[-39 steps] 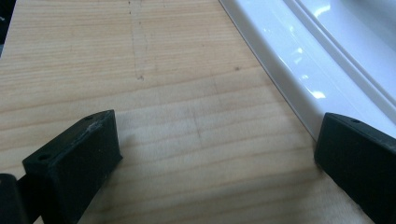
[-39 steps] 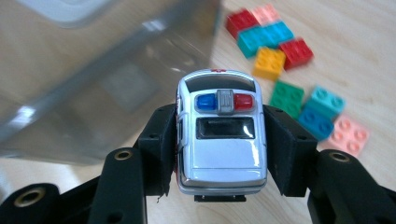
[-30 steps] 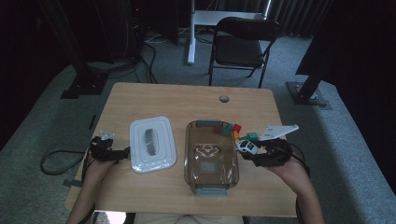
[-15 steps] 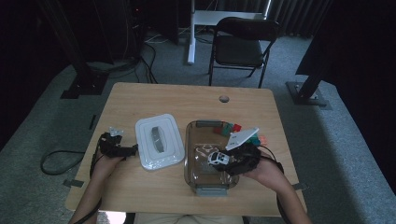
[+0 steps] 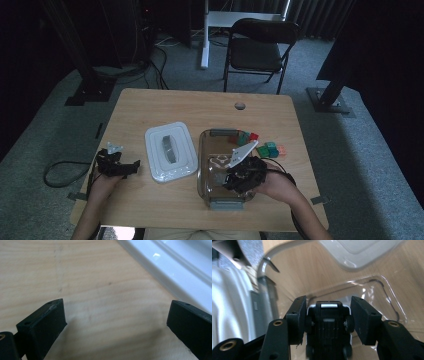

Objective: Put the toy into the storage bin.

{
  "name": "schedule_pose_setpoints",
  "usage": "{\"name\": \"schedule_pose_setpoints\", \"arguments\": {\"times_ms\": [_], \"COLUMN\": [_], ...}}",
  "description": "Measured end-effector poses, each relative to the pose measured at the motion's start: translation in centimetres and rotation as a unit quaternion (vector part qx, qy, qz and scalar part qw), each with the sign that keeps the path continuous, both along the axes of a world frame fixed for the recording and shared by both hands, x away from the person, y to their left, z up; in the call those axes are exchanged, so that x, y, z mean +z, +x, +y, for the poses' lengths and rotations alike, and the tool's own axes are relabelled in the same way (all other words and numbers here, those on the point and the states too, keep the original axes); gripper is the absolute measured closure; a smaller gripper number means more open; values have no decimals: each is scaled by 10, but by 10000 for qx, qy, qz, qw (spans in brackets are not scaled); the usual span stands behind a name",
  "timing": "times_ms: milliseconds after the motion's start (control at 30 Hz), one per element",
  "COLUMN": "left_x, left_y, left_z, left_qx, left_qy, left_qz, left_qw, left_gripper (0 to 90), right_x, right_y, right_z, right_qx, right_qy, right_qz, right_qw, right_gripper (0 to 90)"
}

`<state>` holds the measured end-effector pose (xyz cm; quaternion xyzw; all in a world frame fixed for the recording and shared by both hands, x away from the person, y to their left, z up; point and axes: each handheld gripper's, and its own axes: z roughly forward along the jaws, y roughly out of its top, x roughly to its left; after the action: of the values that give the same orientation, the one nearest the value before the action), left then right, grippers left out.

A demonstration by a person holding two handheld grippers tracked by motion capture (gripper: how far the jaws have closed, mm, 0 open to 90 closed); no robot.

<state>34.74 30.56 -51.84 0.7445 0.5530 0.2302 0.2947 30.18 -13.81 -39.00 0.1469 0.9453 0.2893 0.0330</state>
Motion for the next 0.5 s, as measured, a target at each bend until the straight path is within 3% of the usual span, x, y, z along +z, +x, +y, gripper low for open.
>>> {"name": "schedule_pose_setpoints", "arguments": {"times_ms": [133,200,500], "left_x": [-2,-3,-5], "left_y": [-11,-15,-21], "left_z": [3,4,8], "left_qx": [-67,-62,-10], "left_qy": [158,129,7], "left_qz": [52,41,32], "left_qw": [9998,9999,10000], "left_gripper": [27,26,26], "right_x": [-3,-4,-17], "right_y": [1,1,4], "right_z": [5,6,29], "right_qx": [62,74,251], "right_qy": [-166,-196,-1012], "right_qz": [-2,18,-73], "right_qw": [9998,9998,9945], "right_gripper": [484,483,483]}}
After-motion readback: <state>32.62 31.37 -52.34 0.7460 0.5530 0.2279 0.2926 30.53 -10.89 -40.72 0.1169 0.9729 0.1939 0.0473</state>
